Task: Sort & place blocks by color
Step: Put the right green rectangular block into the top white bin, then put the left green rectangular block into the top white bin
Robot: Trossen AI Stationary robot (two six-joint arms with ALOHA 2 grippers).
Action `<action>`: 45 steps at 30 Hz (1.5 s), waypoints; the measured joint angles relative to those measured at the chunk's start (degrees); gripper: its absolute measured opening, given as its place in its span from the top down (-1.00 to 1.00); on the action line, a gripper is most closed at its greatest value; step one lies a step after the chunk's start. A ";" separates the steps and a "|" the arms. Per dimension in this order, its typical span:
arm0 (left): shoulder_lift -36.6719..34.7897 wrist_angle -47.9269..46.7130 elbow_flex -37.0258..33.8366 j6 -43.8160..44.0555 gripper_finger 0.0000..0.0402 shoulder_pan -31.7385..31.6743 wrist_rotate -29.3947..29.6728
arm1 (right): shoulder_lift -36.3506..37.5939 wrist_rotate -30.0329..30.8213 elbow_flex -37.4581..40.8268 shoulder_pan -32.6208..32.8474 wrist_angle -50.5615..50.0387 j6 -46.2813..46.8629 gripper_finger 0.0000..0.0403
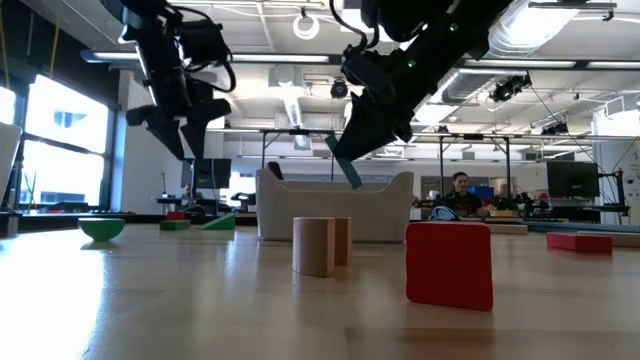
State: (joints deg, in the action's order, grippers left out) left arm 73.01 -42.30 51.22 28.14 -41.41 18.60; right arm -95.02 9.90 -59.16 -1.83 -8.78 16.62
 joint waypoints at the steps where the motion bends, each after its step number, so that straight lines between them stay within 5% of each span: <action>1: 0.77 -0.03 0.00 -0.29 0.06 0.05 -0.28 | 0.00 -0.08 0.00 0.00 -0.02 0.00 0.62; 11: 7.67 0.00 0.00 -1.81 0.06 0.17 -0.18 | 0.00 1.09 0.00 0.00 -0.13 -0.15 0.41; 45: 19.18 -1.15 0.00 4.43 0.06 -0.24 -5.48 | 0.00 3.06 0.00 0.00 -1.93 -0.17 0.39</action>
State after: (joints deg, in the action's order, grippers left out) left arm 92.20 -43.45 51.22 32.57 -41.65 13.12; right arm -95.02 12.97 -59.16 -1.83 -10.71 16.45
